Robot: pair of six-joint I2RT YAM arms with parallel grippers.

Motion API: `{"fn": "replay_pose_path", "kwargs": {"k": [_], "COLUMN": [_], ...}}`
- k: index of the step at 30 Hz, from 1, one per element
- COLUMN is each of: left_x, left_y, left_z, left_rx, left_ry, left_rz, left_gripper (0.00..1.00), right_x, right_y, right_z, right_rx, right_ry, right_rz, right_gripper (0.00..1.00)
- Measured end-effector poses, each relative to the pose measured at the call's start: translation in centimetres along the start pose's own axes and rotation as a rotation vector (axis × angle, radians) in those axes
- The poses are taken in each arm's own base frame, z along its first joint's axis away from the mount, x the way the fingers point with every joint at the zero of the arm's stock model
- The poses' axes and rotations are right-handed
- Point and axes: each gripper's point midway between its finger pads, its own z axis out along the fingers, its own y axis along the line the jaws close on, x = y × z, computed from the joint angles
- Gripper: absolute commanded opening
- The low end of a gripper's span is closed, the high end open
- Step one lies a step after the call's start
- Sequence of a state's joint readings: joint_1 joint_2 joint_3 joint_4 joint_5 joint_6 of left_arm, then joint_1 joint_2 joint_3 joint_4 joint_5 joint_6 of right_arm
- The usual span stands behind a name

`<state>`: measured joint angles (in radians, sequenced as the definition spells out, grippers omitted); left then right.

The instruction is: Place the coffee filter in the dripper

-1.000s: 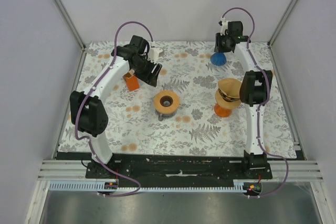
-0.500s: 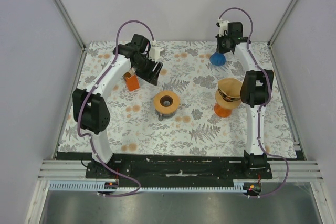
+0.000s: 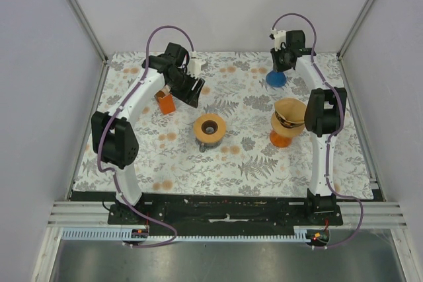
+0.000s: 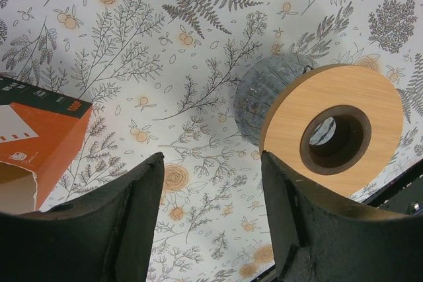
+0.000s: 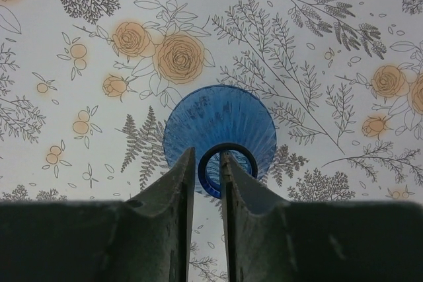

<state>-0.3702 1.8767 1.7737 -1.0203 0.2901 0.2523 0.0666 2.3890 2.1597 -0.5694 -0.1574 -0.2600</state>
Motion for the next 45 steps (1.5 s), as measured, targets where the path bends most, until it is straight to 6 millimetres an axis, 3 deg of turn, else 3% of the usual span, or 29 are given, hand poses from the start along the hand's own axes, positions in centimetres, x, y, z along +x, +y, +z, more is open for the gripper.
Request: {"fn": "replay_pose_path", "kwargs": {"k": [2,5,13,18,21,24,31,35,41,43,45], "left_x": [0.0,0.0,0.1,0.1,-0.3,-1.3,-4.8,-6.8,-9.7,-10.2,-10.3], "left_y": [0.0,0.1,0.4,0.6,0.9,1.3,0.6,-2.2,-6.1,-6.9,-7.5], "left_z": [0.0,0.0,-0.1,-0.3,-0.9,-2.3,-8.4,-12.3,-18.9,-20.5,-21.4], "left_rx": [0.0,-0.001,-0.004,-0.004,-0.004,0.0,0.049,0.13,0.292,0.339,0.39], "left_ry": [0.0,0.0,-0.001,-0.006,-0.026,-0.075,-0.29,-0.43,-0.661,-0.713,-0.746], "left_rz": [0.0,0.0,-0.004,-0.01,-0.015,-0.022,-0.018,0.0,-0.025,-0.036,-0.059], "left_gripper": [0.66,0.66,0.66,0.66,0.67,0.68,0.8,0.84,0.84,0.84,0.84], "right_x": [0.1,0.1,-0.2,-1.4,-3.3,-6.5,-13.4,-15.4,-15.3,-14.3,-13.8], "right_y": [0.0,-0.1,0.1,0.6,0.8,0.8,2.0,5.1,15.8,19.6,21.9], "right_z": [0.0,-0.2,-0.7,-2.5,-5.1,-8.8,-19.9,-25.4,-31.4,-33.4,-34.5], "right_rx": [0.0,0.0,-0.009,-0.025,-0.02,-0.006,0.012,-0.017,-0.236,-0.344,-0.409], "right_ry": [0.004,0.012,0.015,-0.016,-0.065,-0.159,-0.416,-0.528,-0.642,-0.676,-0.691], "right_rz": [-0.006,-0.016,-0.019,0.0,0.007,0.003,-0.018,-0.051,-0.138,-0.146,-0.153], "right_gripper": [0.19,0.0,0.0,0.0,0.0,0.0,0.0,0.0,0.0,0.0,0.0]}}
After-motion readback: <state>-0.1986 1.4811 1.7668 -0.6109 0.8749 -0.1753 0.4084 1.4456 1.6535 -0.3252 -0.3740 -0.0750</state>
